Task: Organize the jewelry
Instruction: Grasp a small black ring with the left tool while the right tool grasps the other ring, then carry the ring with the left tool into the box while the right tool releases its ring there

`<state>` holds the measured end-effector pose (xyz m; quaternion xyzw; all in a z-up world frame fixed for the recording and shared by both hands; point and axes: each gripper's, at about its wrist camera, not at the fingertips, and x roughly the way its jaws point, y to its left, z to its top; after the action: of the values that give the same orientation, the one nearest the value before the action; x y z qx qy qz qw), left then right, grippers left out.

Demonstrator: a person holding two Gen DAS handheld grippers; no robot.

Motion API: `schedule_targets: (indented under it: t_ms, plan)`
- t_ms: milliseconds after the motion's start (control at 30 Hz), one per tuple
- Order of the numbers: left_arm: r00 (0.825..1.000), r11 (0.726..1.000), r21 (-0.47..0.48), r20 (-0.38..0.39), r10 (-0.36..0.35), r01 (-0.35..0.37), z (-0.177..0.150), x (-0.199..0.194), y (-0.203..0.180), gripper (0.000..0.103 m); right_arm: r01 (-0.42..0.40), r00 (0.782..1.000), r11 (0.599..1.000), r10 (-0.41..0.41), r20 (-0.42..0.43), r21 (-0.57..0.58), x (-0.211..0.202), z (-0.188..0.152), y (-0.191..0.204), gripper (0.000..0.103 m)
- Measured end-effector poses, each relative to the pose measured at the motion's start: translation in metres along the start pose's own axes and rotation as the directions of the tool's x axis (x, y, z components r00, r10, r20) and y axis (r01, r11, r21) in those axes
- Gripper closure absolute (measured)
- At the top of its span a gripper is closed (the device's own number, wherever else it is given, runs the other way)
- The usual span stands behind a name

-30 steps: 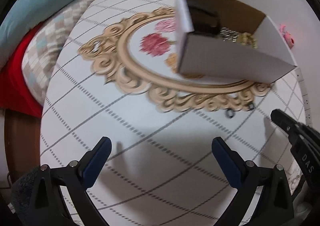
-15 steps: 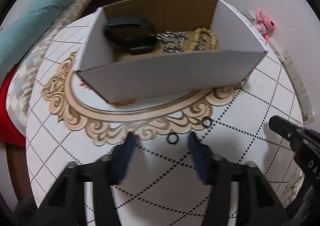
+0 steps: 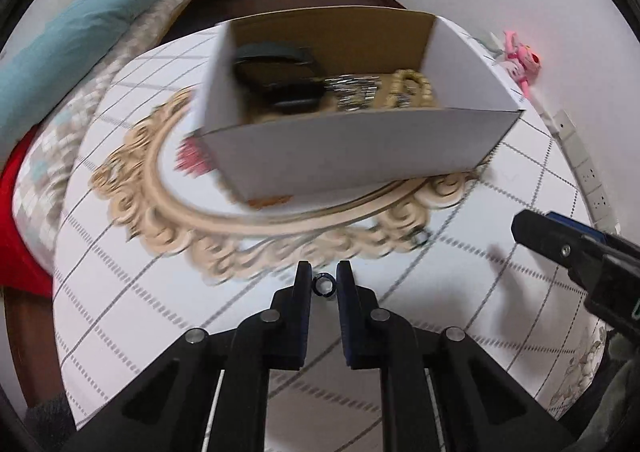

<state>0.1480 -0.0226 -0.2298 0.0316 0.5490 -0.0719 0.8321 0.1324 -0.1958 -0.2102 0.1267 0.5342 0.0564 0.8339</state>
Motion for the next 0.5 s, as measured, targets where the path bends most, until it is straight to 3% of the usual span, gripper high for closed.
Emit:
schedule_targets:
  t_ms: [200,367,467,500]
  plan:
    - [0.999,0.994,-0.099,-0.028,0.04,-0.042,-0.023,-0.006,0.043,0.093,-0.012,1.0,0.992,0.011,-0.006,-0.127,0.019,-0.001,0.045,0.055]
    - [0.997,0.99,-0.126,-0.036,0.064,-0.068,-0.03,-0.006,0.06,0.093,0.045,0.999,0.97,-0.047,-0.006,-0.24,0.044,-0.006,0.079,0.055]
    - [0.997,0.989,-0.134,-0.036,0.062,-0.066,-0.03,-0.006,0.063,0.093,0.113,0.994,0.946,-0.111,0.022,-0.304,0.055,-0.012,0.092,0.066]
    - [0.997,0.989,-0.135,-0.035,0.062,-0.066,-0.03,-0.006,0.063,0.093,0.13,0.991,0.939,-0.127,0.029,-0.319,0.056,-0.012,0.096,0.077]
